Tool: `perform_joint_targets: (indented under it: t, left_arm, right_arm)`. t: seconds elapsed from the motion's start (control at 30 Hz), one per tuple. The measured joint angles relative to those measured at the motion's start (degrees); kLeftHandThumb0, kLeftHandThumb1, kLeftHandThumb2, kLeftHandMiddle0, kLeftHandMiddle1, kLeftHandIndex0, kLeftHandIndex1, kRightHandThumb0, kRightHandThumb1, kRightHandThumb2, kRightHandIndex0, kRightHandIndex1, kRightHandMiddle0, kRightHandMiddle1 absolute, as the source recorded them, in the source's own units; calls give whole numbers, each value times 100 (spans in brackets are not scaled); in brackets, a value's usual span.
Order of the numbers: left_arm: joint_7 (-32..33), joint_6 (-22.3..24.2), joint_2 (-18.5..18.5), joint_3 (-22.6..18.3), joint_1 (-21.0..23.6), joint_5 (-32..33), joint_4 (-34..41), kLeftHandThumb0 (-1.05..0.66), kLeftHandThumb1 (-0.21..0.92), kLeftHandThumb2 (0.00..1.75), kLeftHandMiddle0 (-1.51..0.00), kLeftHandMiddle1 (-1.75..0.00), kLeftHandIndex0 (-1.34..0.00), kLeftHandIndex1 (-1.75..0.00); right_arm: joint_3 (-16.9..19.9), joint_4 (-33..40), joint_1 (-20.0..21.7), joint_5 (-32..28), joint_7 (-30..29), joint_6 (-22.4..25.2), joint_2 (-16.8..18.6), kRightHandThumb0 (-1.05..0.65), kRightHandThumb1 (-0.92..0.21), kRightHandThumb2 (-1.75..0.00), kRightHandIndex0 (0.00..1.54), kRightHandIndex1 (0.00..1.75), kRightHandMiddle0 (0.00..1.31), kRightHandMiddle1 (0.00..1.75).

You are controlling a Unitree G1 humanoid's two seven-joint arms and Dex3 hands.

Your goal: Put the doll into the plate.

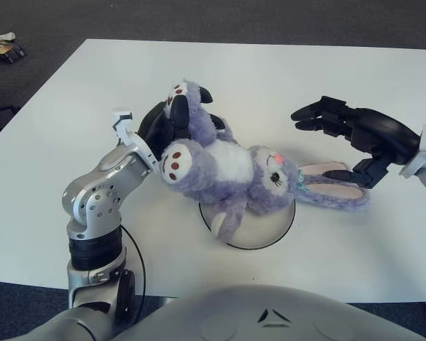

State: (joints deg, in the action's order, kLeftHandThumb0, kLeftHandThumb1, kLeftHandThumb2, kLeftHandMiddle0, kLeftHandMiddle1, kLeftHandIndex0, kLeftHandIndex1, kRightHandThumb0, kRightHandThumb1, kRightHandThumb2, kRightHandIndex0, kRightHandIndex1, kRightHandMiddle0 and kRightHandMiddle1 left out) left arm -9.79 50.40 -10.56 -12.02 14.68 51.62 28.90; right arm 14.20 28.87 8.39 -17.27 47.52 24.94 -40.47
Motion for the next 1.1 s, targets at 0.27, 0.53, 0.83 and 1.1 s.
perform_joint_targets:
  t: [0.27,0.53,0.83,1.1]
  left_arm:
    - [-82,194,-370,-201,114,473,-211,-105,92,90,-6,-127,0,-131]
    - [-351,41,-526,-466,196,786,-537,-105,92,96,-7,-100,0,-91]
    - [-906,-200,-949,-691,497,803,-1209,-105,92,100,-1,-84,0,-60]
    - [-979,-551,-1264,-842,871,433,-1676,-105,92,97,0,-73,0,-28]
  right_arm:
    - [30,-345,133,-259,28,1,-85,-36,-12,-116,6,32,0,99]
    - [52,-568,197,-369,-22,10,-98,-37,-12,-116,9,37,0,103]
    - [120,-639,286,-702,-84,492,-170,-56,-25,-101,6,45,0,100]
    - [214,-1038,453,-749,-248,596,-321,-74,-49,-78,4,48,0,85]
